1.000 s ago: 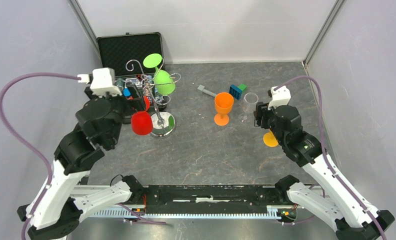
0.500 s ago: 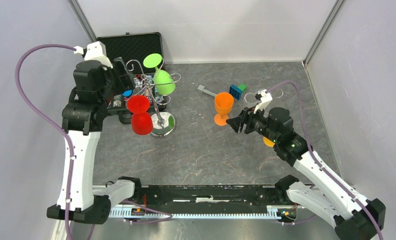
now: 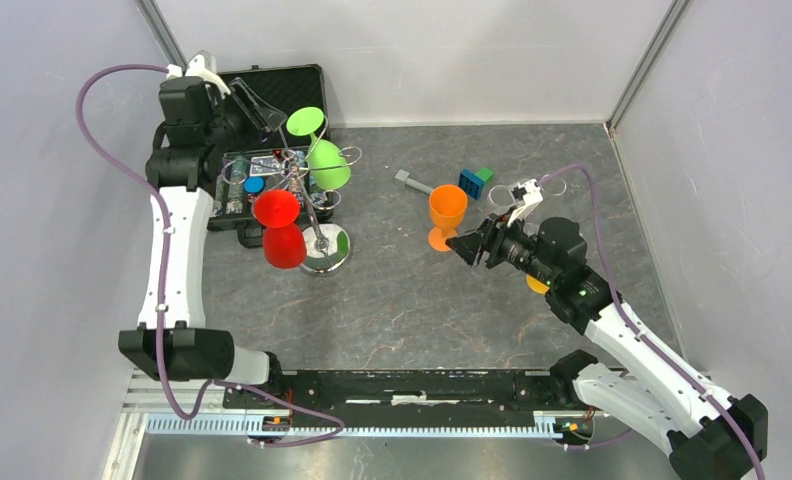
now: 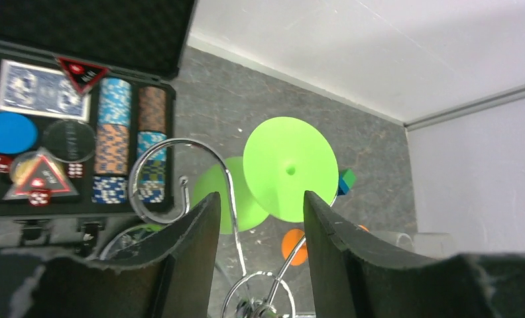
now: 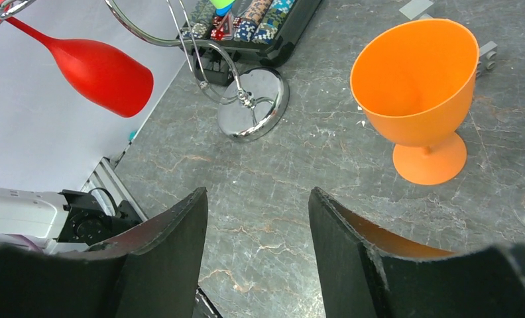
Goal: Take the wine glass off the wine glass rack
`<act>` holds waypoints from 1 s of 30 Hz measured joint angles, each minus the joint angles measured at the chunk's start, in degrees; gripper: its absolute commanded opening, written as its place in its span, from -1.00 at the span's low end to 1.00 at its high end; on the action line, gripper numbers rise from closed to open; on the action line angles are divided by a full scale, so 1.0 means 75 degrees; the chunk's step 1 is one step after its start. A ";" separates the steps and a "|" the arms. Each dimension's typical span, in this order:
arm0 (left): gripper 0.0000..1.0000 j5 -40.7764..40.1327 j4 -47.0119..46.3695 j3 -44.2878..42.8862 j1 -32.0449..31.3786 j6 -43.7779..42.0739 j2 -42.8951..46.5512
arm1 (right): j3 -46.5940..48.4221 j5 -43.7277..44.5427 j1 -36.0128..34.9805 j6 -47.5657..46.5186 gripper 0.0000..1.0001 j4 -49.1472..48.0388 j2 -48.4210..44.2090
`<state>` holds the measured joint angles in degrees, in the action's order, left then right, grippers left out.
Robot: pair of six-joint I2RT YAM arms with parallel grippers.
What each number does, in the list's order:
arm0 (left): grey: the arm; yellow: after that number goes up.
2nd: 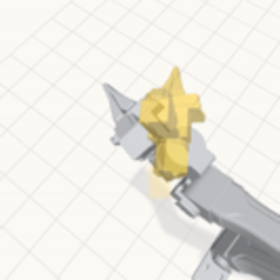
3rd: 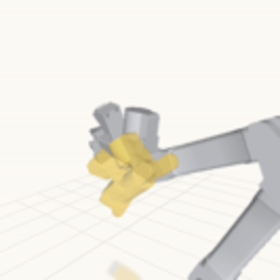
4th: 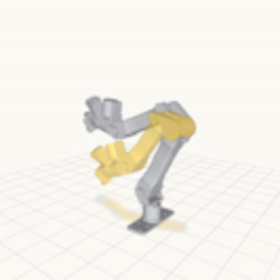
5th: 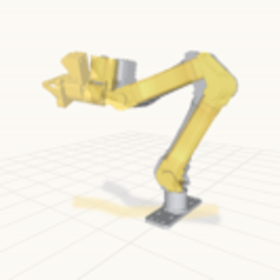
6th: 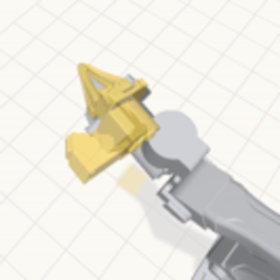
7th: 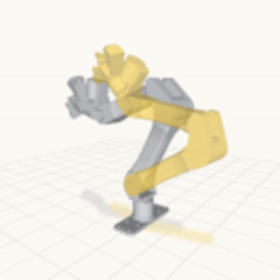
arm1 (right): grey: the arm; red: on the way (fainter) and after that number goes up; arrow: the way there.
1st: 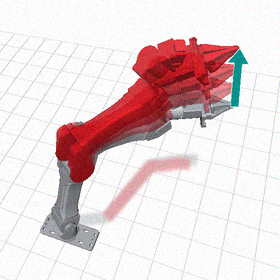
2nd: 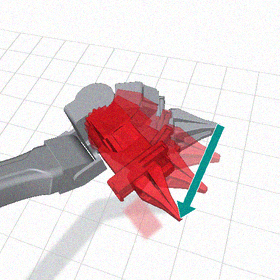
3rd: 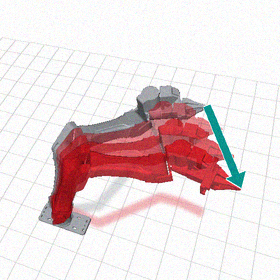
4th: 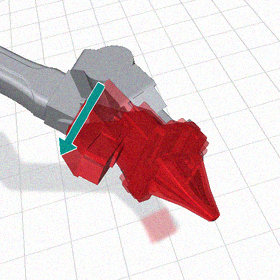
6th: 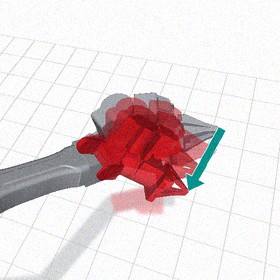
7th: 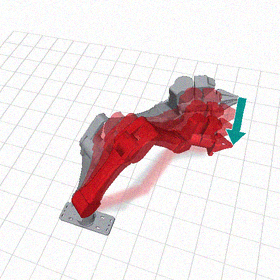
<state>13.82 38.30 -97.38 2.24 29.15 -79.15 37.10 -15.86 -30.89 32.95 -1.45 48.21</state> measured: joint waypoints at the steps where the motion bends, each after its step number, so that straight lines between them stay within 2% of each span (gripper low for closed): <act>1: 0.07 0.0114 -0.0073 0.0000 0.0000 0.0099 -0.0128 | 0.0000 0.0006 0.0000 -0.0003 0.24 0.0026 0.0000; 15: 0.05 0.0734 -0.0892 0.0449 0.0000 0.1105 -0.0440 | -0.0131 0.0210 0.0000 -0.0079 0.21 0.0210 -0.0012; 23: 0.24 0.0769 -0.1035 0.0545 -0.0003 0.1364 -0.0452 | -0.0187 0.0315 0.0000 -0.0108 0.20 0.0321 -0.0012; 30: 0.29 0.0764 -0.1177 0.0580 -0.0038 0.1393 -0.0460 | -0.0254 0.0347 0.0000 -0.0111 0.19 0.0321 -0.0012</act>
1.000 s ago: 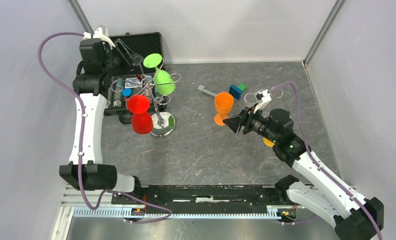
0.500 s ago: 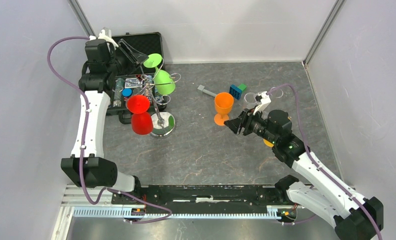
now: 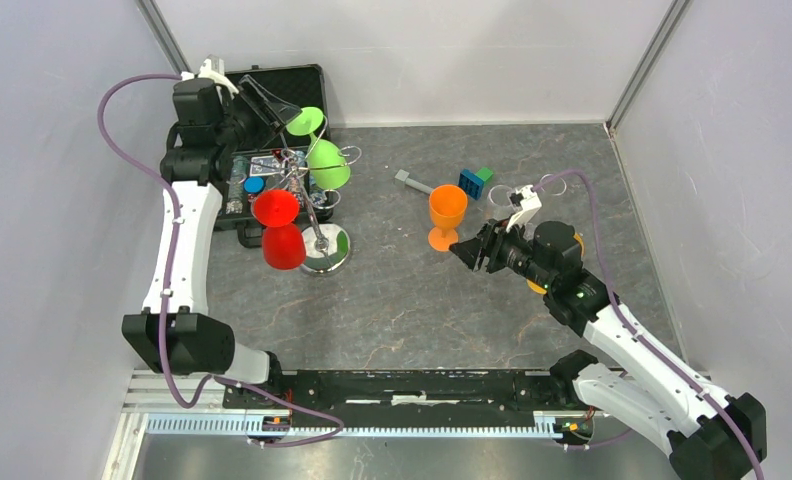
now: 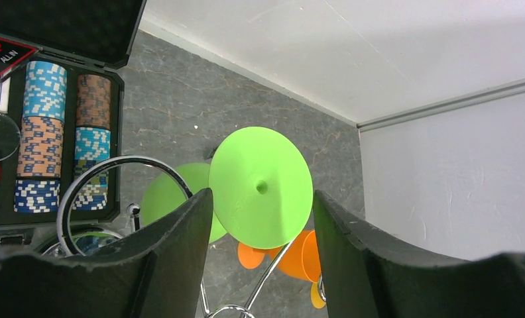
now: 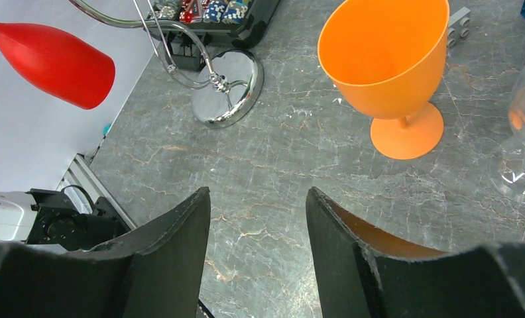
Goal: Take the wine glass off the wine glass rack
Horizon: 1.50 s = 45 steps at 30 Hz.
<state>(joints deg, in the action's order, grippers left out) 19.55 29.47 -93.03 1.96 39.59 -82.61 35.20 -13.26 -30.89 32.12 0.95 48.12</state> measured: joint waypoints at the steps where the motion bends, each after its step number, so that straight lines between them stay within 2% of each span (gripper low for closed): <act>1: 0.30 -0.0020 0.0009 -0.0009 -0.0035 -0.0023 -0.0009 | -0.0023 0.0006 0.0000 0.0003 0.19 0.0003 0.0000; 10: 0.45 -0.1070 0.1093 -0.1265 -0.0825 -0.1262 -0.0816 | -0.0064 0.0041 0.0000 0.0006 0.18 0.0000 -0.0006; 19: 0.63 -0.1740 0.1492 -0.1515 -0.1110 -0.1906 -0.0895 | -0.0178 0.0052 0.0000 0.0009 0.18 0.0000 -0.0009; 22: 0.62 -0.1897 0.1553 -0.1559 -0.1145 -0.1996 -0.0895 | -0.0178 0.0052 0.0000 0.0009 0.18 0.0000 -0.0009; 27: 0.42 -0.1967 0.1614 -0.1565 -0.1166 -0.1982 -0.0898 | -0.0178 0.0052 0.0000 0.0023 0.18 -0.0003 -0.0009; 34: 0.32 -0.1938 0.1641 -0.1568 -0.1163 -0.1749 -0.0959 | -0.0184 0.0055 0.0000 0.0026 0.18 -0.0003 -0.0044; 45: -0.18 -0.1996 0.1169 -0.1052 -0.1011 -0.0903 -0.0775 | -0.0184 0.0055 0.0000 0.0023 0.18 -0.0003 -0.0108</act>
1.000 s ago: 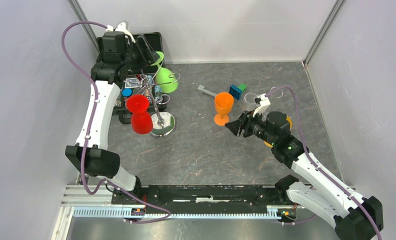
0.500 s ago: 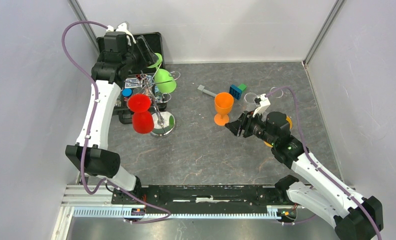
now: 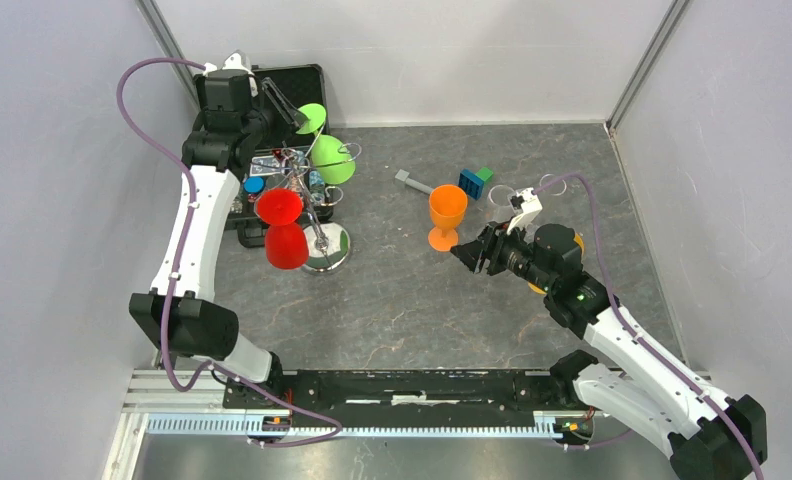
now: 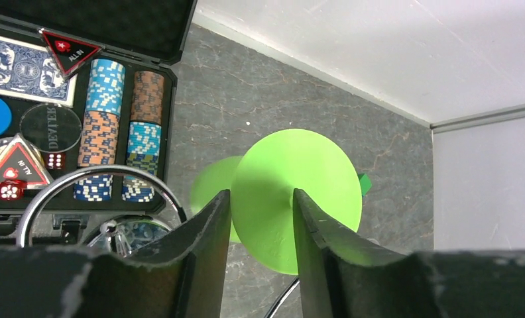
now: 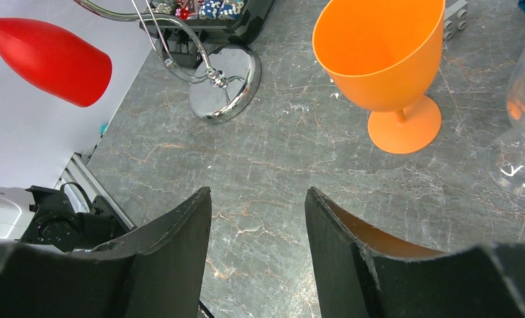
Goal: Take the wine glass off the wine glass rack
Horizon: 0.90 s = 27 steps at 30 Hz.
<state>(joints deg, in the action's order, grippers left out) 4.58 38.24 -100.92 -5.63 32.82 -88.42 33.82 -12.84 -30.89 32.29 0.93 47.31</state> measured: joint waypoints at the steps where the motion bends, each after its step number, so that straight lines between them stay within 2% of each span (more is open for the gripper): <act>1: -0.23 -0.0009 -0.0050 0.0076 0.0015 0.0085 0.0052 | 0.0000 0.0000 0.0000 0.0000 0.18 0.0000 0.0000; 12: -0.94 -0.0280 -0.1478 0.1489 0.0201 0.1338 0.1128 | -0.0003 0.0003 0.0000 0.0000 0.18 0.0003 -0.0055; 27: -0.95 0.0493 -0.3013 0.2317 0.0542 0.2579 0.1244 | -0.0102 0.0146 0.0000 -0.0003 0.17 0.0009 -0.0087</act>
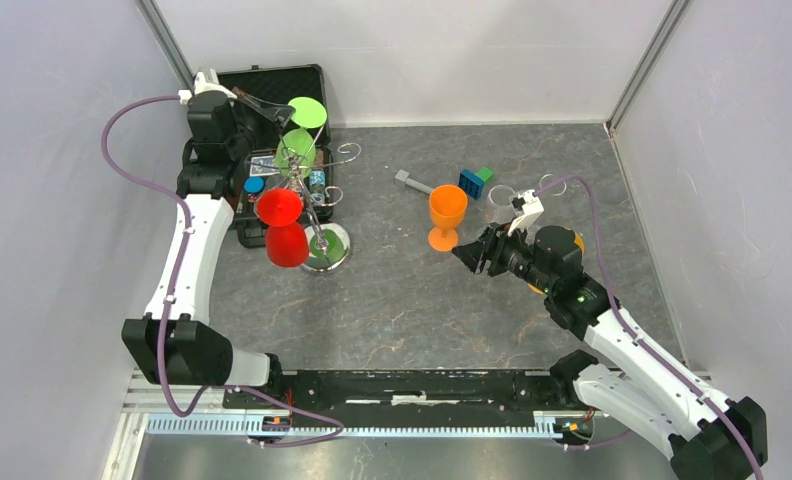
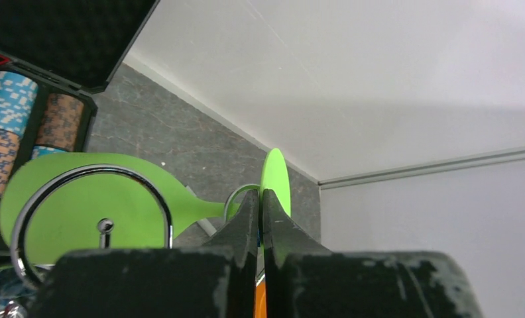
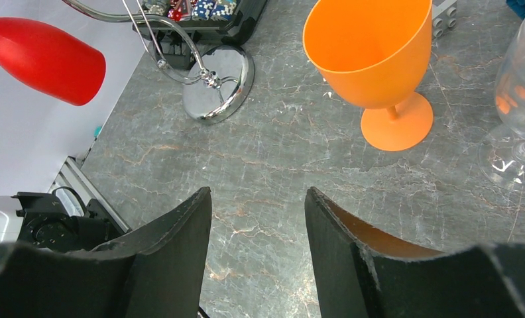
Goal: Take the wine glass off the wine glass rack
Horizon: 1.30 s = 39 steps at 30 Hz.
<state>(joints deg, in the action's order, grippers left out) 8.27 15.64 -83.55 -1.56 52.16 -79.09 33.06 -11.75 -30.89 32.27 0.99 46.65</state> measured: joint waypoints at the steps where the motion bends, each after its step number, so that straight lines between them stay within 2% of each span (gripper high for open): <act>1: -0.95 0.0067 -0.0052 0.0017 0.0006 0.0044 0.0000 | 0.0000 0.0003 0.0000 0.0000 0.18 0.0000 0.0000; 12: -0.95 0.1174 -0.1343 0.0239 0.0079 0.0761 -0.0105 | -0.0026 0.0038 0.0000 0.0000 0.18 0.0003 -0.0023; 22: -0.95 0.1944 -0.1504 0.0460 0.0204 0.1177 -0.0070 | -0.0026 0.0038 0.0000 0.0000 0.18 0.0003 -0.0023; 34: -0.96 0.1853 -0.0970 0.0539 0.0501 0.1163 0.0557 | -0.0026 0.0035 0.0000 0.0003 0.19 0.0003 -0.0020; 39: -0.95 0.1699 -0.0933 0.0583 0.0577 0.1160 0.0621 | -0.0026 0.0032 0.0000 0.0006 0.33 -0.0003 -0.0020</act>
<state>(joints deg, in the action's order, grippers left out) 21.02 8.64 -79.18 2.76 60.86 -74.43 32.86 -11.51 -30.89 32.32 0.97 46.50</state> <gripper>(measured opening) 0.028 0.625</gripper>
